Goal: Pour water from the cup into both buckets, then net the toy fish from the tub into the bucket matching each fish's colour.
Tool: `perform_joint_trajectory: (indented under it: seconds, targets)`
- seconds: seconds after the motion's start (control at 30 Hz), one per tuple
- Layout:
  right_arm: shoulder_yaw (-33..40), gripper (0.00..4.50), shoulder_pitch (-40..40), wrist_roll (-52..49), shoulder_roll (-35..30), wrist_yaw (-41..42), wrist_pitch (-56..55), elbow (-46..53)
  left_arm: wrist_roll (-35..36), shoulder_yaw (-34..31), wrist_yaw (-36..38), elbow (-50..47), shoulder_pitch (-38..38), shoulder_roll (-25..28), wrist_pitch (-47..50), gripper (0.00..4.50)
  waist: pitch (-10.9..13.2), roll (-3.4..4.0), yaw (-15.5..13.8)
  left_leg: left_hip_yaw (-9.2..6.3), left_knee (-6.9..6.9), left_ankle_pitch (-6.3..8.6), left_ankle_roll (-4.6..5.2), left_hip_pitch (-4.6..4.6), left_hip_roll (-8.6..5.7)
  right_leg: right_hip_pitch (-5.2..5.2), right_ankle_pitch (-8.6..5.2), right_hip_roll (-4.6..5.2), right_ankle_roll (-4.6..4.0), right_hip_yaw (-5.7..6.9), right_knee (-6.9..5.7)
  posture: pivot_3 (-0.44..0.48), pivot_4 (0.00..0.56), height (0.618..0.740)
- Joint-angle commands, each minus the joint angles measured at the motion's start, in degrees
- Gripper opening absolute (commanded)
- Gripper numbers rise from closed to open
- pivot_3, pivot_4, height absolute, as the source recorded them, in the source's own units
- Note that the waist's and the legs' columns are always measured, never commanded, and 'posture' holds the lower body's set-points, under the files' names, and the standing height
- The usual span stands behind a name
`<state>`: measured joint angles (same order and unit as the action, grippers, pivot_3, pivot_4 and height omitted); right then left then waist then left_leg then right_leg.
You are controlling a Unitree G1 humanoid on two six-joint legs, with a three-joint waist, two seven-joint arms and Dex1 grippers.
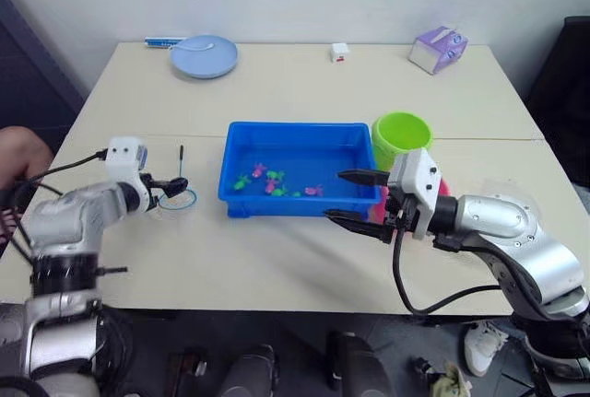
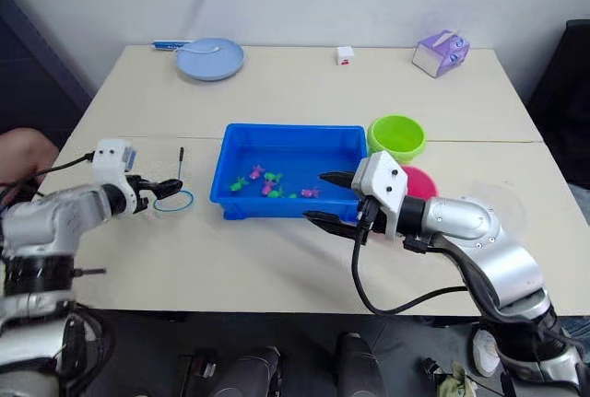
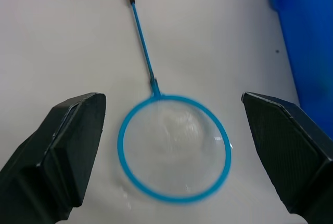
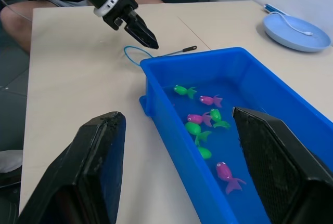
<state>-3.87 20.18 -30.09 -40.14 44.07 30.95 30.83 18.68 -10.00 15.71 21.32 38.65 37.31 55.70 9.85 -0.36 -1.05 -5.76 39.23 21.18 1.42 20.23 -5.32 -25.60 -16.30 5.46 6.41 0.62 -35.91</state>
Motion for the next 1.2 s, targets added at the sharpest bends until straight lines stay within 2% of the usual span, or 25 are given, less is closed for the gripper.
perform_joint_trajectory:
  seconds: [0.03,0.2,0.37,0.4,0.43,0.5,0.7,0.77,0.83,0.9,0.97,1.07,1.13,1.2]
  targets:
    - [2.44,4.48,-1.48,0.3,0.13,-3.14,1.05,5.18,-5.92,3.98,1.07,17.9,9.31,-1.99,-8.75,4.5,0.01,-0.03,-0.22,-0.04,0.01,0.0,0.0,0.0,-0.01,0.0,0.0,0.02,0.0,0.09,-0.04,0.0,0.15,0.74]
    - [3.47,4.48,-3.64,0.24,0.03,-6.02,2.61,8.39,-10.13,5.16,-0.36,37.0,18.78,-5.5,-19.06,4.5,0.0,-0.06,-0.29,-0.04,0.09,0.0,0.0,0.06,-0.04,-0.01,0.01,0.04,0.01,0.18,-0.03,0.0,0.15,0.74]
    - [5.06,4.48,-5.75,-0.35,0.08,-8.99,4.5,11.81,-12.24,4.88,-1.47,47.2,22.55,-7.98,-24.39,4.5,-0.01,-0.06,-0.32,-0.05,0.12,0.0,0.0,0.07,-0.04,-0.02,0.01,0.05,0.02,0.2,-0.08,0.0,0.15,0.74]
    - [5.39,4.5,-6.14,-0.38,-0.02,-9.43,4.81,12.36,-12.4,4.59,-1.97,48.27,22.74,-8.26,-25.14,3.98,-0.01,-0.06,-0.34,-0.05,0.15,0.0,0.0,0.07,-0.04,-0.02,0.01,0.05,0.02,0.19,-0.09,0.0,0.15,0.74]
    - [5.77,4.5,-6.45,-0.49,-0.09,-9.82,5.12,12.85,-12.08,3.91,-2.22,49.11,22.98,-8.47,-25.26,3.79,-0.01,-0.06,-0.35,-0.05,0.18,0.0,0.0,0.07,-0.04,-0.01,0.01,0.06,0.02,0.19,-0.11,0.0,0.15,0.74]
    - [6.49,4.5,-6.84,-0.81,-0.12,-10.45,5.74,13.62,-11.76,2.69,-2.62,50.39,23.45,-8.71,-25.71,3.04,-0.02,-0.07,-0.43,-0.05,0.28,0.0,0.0,0.08,-0.06,0.01,0.02,0.07,0.03,0.17,-0.16,0.0,0.15,0.74]
    - [8.29,4.5,-7.04,-1.06,-0.74,-11.01,6.71,14.64,-12.01,0.28,-3.56,52.04,24.06,-9.02,-26.94,0.49,-0.02,-0.08,-0.64,-0.07,0.36,0.0,0.01,0.09,-0.14,0.03,0.03,0.12,0.06,0.17,-0.2,0.0,0.15,0.74]
    - [8.91,4.5,-6.94,-1.98,-0.88,-10.68,7.33,14.48,-12.09,-0.14,-3.08,52.01,24.18,-8.82,-27.12,0.08,-0.02,-0.08,-0.65,-0.08,0.38,0.0,0.02,0.09,-0.14,0.04,0.04,0.12,0.07,0.18,-0.21,0.0,0.15,0.74]
    - [9.65,4.5,-7.03,-3.52,-1.44,-9.77,8.16,14.28,-11.99,-0.62,-1.75,51.54,24.37,-8.26,-27.57,0.08,-0.02,-0.08,-0.63,-0.08,0.38,0.0,0.02,0.1,-0.14,0.04,0.04,0.12,0.07,0.18,-0.21,0.0,0.15,0.74]
    - [10.36,4.5,-7.05,-4.89,-2.24,-8.74,8.81,14.28,-12.26,-0.45,1.23,50.56,24.63,-7.35,-29.07,0.08,-0.02,-0.08,-0.61,-0.09,0.38,0.0,0.02,0.11,-0.14,0.04,0.04,0.12,0.07,0.18,-0.22,0.0,0.15,0.74]
    - [11.34,4.5,-7.05,-6.25,-3.27,-7.66,9.29,14.27,-13.18,1.15,7.59,48.41,24.78,-6.25,-32.52,0.08,-0.01,-0.09,-0.48,-0.1,0.41,0.0,0.02,0.15,-0.13,0.03,0.04,0.12,0.07,0.21,-0.21,0.0,0.15,0.74]
    - [13.27,4.5,-6.43,-8.86,-5.7,-5.29,10.38,13.62,-11.68,4.04,27.07,39.09,24.2,-3.22,-34.95,0.08,0.01,-0.11,-0.28,-0.1,0.4,0.0,0.02,0.2,-0.09,-0.01,0.04,0.1,0.08,0.23,-0.19,0.0,0.15,0.74]
    - [14.29,4.5,-6.35,-10.38,-7.18,-3.8,10.9,13.13,-9.98,5.21,35.8,32.42,23.06,-1.74,-33.4,0.08,0.01,-0.11,-0.23,-0.11,0.41,0.0,0.01,0.25,-0.05,-0.06,0.04,0.09,0.07,0.25,-0.18,0.0,0.15,0.74]
    - [14.98,4.5,-5.84,-11.5,-8.56,-2.47,11.1,12.37,-7.91,7.6,45.97,20.12,19.56,0.9,-33.0,0.08,0.01,-0.11,0.08,-0.11,0.39,0.0,0.01,0.25,-0.04,-0.04,0.04,0.11,0.07,0.22,-0.13,0.0,0.15,0.74]
